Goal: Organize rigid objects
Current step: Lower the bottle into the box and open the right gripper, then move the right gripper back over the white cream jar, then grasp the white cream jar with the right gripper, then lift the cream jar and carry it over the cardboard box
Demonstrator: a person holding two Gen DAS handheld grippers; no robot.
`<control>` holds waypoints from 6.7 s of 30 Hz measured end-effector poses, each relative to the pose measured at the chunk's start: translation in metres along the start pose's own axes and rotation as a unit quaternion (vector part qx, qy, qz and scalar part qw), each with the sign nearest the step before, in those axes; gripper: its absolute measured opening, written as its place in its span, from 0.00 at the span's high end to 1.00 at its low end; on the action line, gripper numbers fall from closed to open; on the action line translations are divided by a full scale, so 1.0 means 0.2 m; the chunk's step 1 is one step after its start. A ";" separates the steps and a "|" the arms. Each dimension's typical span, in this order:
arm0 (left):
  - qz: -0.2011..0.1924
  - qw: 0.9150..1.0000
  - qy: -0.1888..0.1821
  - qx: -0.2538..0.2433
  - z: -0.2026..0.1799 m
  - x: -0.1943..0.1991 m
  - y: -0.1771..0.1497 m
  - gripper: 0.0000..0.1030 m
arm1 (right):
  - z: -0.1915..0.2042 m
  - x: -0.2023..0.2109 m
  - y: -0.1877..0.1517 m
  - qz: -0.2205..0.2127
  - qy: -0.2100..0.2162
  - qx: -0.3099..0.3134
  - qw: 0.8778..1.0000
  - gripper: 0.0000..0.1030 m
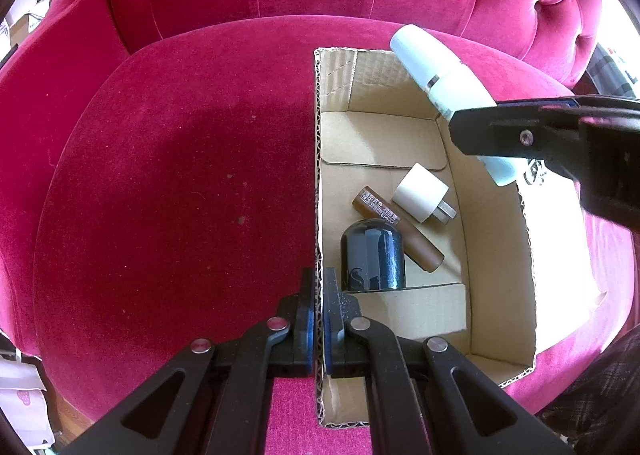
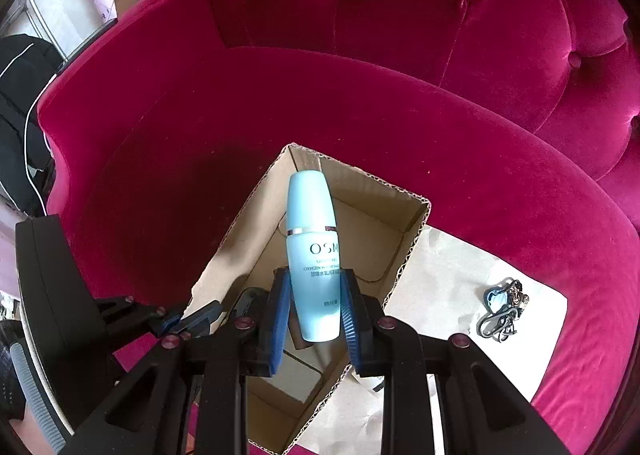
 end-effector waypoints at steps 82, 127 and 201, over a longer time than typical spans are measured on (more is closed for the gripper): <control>0.002 1.000 0.004 -0.007 -0.02 -0.01 0.01 0.97 | -0.50 0.05 -0.48 0.028 -0.053 -0.011 0.998 0.00; 0.004 1.000 0.000 -0.006 0.00 -0.02 0.01 0.97 | -0.18 -0.34 -0.30 0.059 -0.004 0.038 0.998 0.54; 0.001 1.000 0.005 -0.011 -0.02 -0.01 0.01 0.97 | 0.08 0.09 0.06 -0.092 0.015 0.035 0.995 0.54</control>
Point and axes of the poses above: each gripper's, at about its wrist camera, not at the fingertips, and x roughly against the way its jaws point, z to its left, y to its top, the point moved 6 cm from there along -x, roughly the way its jaws point, and after that the axes turned 6 degrees about y, right-handed, at the moved point
